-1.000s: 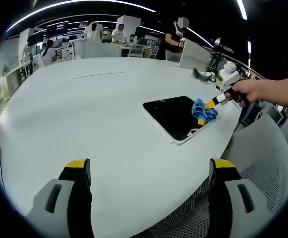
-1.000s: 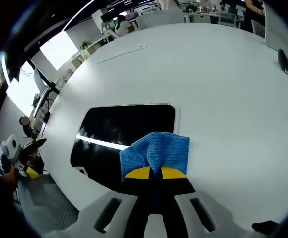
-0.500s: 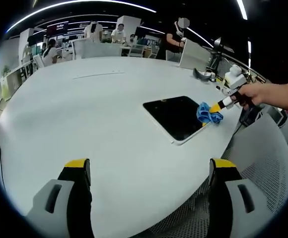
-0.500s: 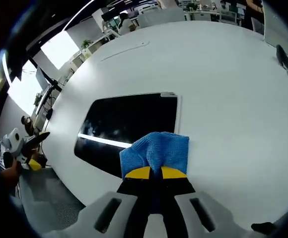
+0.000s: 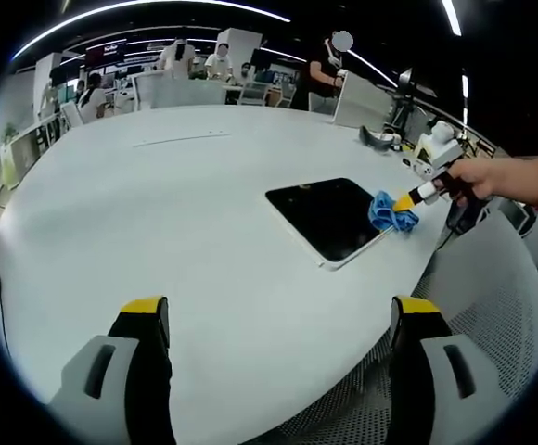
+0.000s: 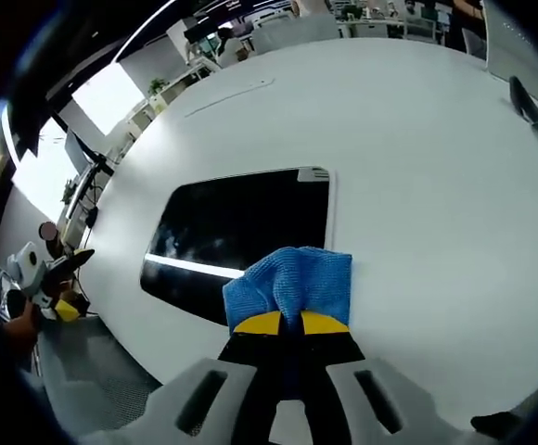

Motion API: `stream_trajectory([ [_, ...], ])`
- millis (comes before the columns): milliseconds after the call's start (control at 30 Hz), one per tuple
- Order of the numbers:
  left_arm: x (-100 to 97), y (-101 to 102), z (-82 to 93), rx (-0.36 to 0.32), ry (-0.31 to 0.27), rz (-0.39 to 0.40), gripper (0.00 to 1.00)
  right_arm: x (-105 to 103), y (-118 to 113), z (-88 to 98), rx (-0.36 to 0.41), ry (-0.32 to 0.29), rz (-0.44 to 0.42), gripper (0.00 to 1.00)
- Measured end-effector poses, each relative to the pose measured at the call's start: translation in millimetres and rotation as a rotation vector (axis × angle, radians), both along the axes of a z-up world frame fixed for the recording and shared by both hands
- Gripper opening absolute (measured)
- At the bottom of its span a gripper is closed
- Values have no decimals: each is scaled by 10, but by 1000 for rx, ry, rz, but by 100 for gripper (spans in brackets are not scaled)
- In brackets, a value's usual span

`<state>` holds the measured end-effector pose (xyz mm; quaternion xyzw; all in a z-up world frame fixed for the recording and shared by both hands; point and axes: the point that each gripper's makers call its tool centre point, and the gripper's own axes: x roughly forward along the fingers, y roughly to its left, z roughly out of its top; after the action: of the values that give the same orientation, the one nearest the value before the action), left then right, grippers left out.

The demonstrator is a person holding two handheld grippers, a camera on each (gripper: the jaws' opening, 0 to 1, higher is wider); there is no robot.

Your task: Wipe the mirror surface with the cleaning cloth until all visible marks leave the cleaned area.

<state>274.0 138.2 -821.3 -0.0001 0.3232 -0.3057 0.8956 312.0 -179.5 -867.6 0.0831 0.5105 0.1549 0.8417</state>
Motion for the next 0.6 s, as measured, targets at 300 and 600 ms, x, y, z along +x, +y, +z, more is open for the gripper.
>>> stream_trajectory([
  [300, 17, -3, 35, 8, -29, -7, 99, 23, 21, 5, 2, 8, -31, 0],
  [600, 22, -1, 37, 8, -32, -7, 99, 19, 109, 3, 25, 21, -40, 0],
])
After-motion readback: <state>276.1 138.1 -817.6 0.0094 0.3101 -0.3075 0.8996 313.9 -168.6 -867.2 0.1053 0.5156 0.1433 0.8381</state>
